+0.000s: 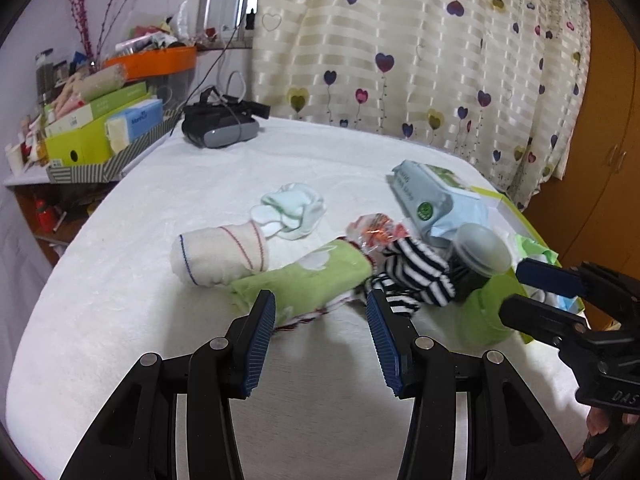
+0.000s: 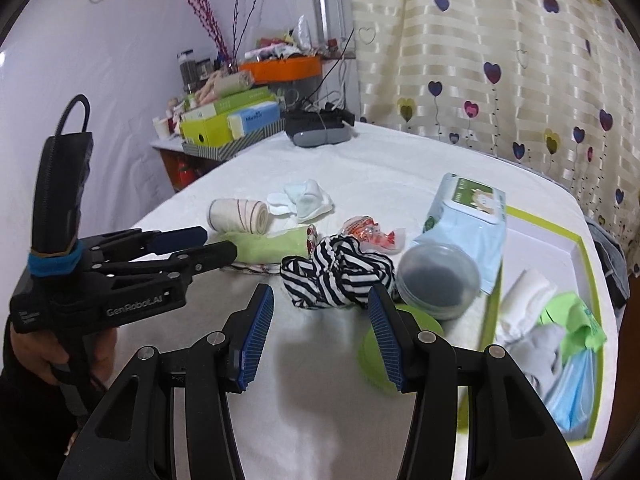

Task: Organize soft objects
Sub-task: 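Withdraw both tools from the box toward the striped socks and green roll, then grasp the striped sock with the right tool while the left tool grasps the green towel roll, then lift and carry the striped sock and green roll toward the box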

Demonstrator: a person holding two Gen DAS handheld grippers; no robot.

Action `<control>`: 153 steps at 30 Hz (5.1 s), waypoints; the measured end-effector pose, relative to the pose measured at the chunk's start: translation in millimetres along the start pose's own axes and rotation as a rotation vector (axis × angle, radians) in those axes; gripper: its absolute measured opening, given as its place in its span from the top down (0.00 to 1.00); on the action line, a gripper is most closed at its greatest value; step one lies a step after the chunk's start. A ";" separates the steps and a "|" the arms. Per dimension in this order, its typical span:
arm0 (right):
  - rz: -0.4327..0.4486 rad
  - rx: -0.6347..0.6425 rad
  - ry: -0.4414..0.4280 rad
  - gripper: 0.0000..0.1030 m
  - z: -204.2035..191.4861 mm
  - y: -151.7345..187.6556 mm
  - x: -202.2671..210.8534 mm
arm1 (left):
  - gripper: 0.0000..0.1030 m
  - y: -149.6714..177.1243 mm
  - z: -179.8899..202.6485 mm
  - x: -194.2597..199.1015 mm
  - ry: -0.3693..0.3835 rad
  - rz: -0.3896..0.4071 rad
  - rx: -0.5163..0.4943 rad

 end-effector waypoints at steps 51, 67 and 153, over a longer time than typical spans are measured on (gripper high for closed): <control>0.015 0.041 -0.006 0.93 -0.1 -34.6 -26.6 | 0.42 8.0 1.8 -78.2 0.075 -0.105 -0.276; 0.082 0.027 -0.056 0.93 -3.5 -38.7 -6.6 | 0.67 16.2 -12.9 -45.1 0.001 -0.095 -0.113; 0.248 -0.241 0.072 0.93 220.7 -7.7 98.4 | 0.66 -60.4 247.6 -33.3 0.191 -0.062 -0.225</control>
Point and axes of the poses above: each gripper's, at about its wrist camera, not at the fingertips, and x roughly against the way its jaws point, z to its right, y to its underside, the point moved 7 cm from there along -x, roughly the way its jaws point, and after that the axes turned 11 degrees about -y, right-handed, at the moved point
